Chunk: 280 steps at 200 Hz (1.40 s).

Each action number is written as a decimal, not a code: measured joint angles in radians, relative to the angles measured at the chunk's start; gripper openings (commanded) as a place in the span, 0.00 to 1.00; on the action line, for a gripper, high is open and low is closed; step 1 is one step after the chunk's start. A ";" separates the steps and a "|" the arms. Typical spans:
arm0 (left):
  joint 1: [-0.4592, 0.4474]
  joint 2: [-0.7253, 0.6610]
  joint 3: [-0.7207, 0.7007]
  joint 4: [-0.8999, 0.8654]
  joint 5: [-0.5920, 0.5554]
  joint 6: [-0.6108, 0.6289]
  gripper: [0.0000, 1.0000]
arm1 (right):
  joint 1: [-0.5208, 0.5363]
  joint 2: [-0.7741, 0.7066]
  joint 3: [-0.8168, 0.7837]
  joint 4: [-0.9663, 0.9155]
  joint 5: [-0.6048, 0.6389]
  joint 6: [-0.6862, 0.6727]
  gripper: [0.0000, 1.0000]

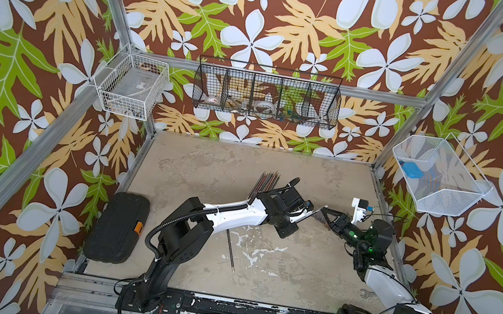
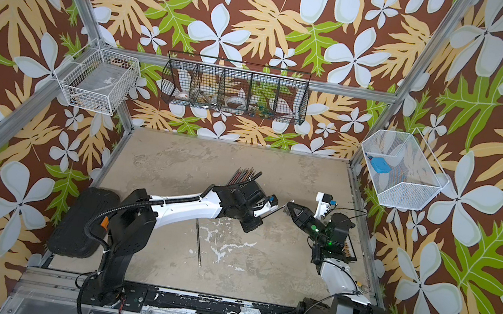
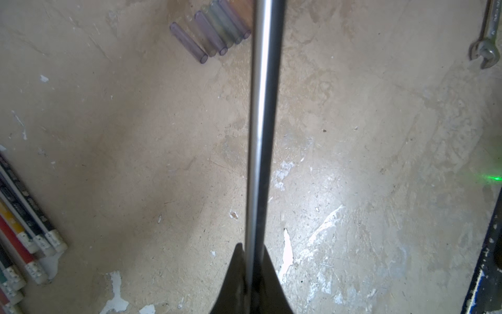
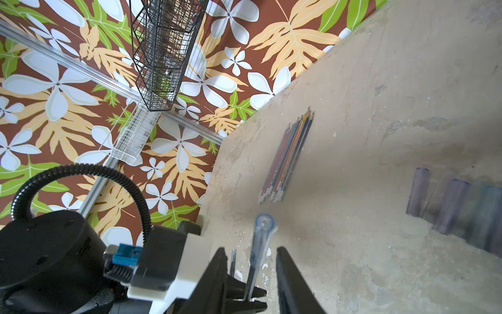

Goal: Remove the protective cover of the pencils
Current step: Remove the protective sleeve from the pencil.

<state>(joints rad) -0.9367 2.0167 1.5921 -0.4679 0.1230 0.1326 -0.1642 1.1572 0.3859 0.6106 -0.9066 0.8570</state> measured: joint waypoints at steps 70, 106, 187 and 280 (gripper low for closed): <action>0.000 -0.012 0.000 0.000 0.059 0.022 0.00 | 0.023 0.054 0.016 0.030 -0.010 0.023 0.27; -0.001 -0.012 0.000 0.000 0.066 0.022 0.00 | 0.024 0.048 0.027 0.029 -0.005 0.031 0.00; -0.004 -0.010 0.012 0.084 0.085 0.025 0.00 | -0.098 0.029 0.034 -0.005 -0.058 0.068 0.00; -0.005 -0.010 0.013 0.129 0.102 0.025 0.00 | -0.165 0.051 0.056 -0.014 -0.114 0.096 0.00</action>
<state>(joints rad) -0.9413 2.0068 1.6054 -0.3393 0.2249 0.1577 -0.3290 1.2079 0.4416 0.5968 -1.0206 0.9527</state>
